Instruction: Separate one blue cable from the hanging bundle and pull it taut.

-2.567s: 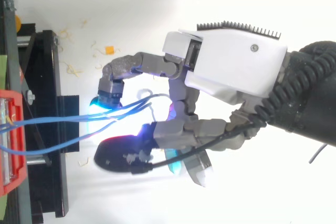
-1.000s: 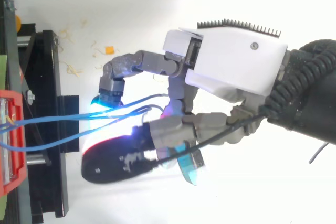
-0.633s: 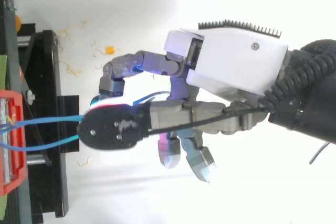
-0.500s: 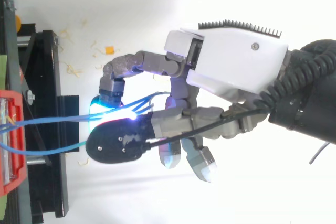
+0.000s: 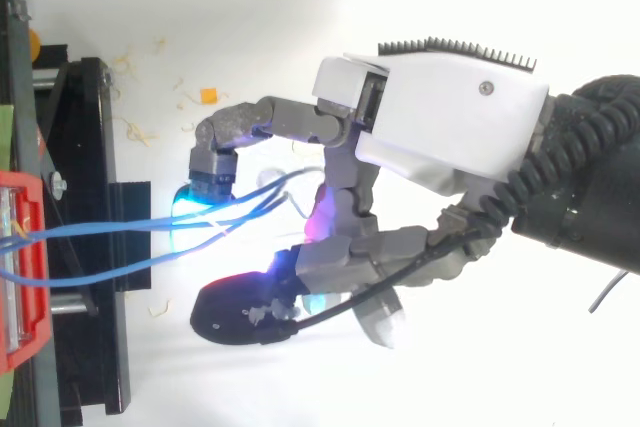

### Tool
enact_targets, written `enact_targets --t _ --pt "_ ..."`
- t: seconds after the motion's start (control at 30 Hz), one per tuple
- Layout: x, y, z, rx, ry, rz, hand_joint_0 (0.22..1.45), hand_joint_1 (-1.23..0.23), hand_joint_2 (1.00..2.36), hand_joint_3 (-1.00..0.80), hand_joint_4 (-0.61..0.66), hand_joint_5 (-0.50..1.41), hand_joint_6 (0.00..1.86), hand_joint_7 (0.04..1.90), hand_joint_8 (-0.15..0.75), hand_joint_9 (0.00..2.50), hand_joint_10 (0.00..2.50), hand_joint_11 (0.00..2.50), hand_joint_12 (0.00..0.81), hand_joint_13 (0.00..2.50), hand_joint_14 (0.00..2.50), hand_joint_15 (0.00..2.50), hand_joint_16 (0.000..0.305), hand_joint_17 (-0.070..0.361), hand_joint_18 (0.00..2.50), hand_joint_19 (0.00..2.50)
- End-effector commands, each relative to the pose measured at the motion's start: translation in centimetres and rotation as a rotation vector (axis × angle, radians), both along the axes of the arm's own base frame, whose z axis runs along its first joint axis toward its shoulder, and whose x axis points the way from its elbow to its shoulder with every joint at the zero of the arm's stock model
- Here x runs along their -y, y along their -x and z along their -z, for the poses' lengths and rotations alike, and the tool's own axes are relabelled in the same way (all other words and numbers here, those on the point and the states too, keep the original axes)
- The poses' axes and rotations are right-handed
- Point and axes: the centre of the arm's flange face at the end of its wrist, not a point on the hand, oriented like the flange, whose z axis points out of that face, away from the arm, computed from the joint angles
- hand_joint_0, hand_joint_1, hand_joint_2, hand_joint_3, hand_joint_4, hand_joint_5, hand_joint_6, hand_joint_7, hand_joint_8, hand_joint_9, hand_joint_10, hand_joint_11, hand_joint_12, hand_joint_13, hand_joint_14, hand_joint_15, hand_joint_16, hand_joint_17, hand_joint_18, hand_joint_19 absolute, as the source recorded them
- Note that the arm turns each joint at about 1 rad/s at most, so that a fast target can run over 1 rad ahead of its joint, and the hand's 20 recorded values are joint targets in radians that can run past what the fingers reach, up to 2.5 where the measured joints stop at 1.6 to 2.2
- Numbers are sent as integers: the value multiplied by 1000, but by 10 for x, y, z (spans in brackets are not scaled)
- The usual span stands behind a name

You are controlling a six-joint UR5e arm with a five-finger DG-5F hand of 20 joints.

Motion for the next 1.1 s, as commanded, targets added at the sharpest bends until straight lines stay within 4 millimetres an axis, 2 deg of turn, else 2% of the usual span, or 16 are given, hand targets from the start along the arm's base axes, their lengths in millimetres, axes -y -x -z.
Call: enact_targets --t 0.0,0.07,0.17,0.23,0.3,0.33,0.37,0.43,0.53,0.6,0.73,0.97,1.03,1.07 --pt "0 0 0 0 1 -1 525 -985 1007 -335 156 108 504 1275 251 1856 16 439 360 1295 18 593 86 193 1093 504" --pt "0 0 0 0 1 -1 459 -920 1000 -500 167 105 503 1273 240 1826 17 463 338 1260 19 619 81 181 1026 542" --pt "0 0 1 -2 2 -1 388 -691 1000 -500 160 121 505 1187 230 1910 14 379 348 1330 19 571 88 199 1112 487" --pt "0 0 0 -1 1 1 394 -562 1000 -500 135 130 505 1168 212 1962 14 355 342 1370 16 557 87 196 1118 494" --pt "0 0 0 -3 1 0 487 -291 1000 -500 107 134 505 1161 137 2009 17 377 298 1379 17 564 71 161 1014 553" --pt "0 1 1 -4 1 0 490 -287 1000 -500 105 134 505 1159 130 2026 15 387 299 1380 18 560 71 159 1009 556" --pt "0 1 1 -4 1 0 543 -263 1000 -500 98 134 504 1154 104 2064 18 413 281 1383 20 573 63 143 973 596" --pt "0 0 0 -3 1 0 585 -280 1000 -500 100 135 504 1154 83 2096 19 437 274 1405 20 566 58 132 980 602" --pt "0 1 1 -5 2 -1 659 -395 1000 -500 122 139 504 1156 47 2131 18 444 268 1436 21 552 54 121 1007 603" --pt "0 1 0 -3 2 -1 721 -558 1000 -500 147 141 504 1165 46 2140 19 469 280 1441 20 553 53 119 1027 616" --pt "1 0 1 -3 1 2 755 -647 1009 -390 145 142 505 1171 65 2142 20 468 281 1437 20 552 53 119 1021 630" --pt "2 0 1 -3 1 3 734 -695 1021 -163 84 144 505 1181 165 2030 18 467 291 1374 20 580 56 125 989 627" --pt "2 1 1 -5 4 2 713 -770 1016 -85 52 146 505 1187 186 2038 19 455 302 1379 17 564 61 137 1011 570" --pt "2 1 1 -5 4 2 691 -867 1009 -71 41 148 506 1193 201 2048 17 442 312 1402 16 544 67 151 1065 517"
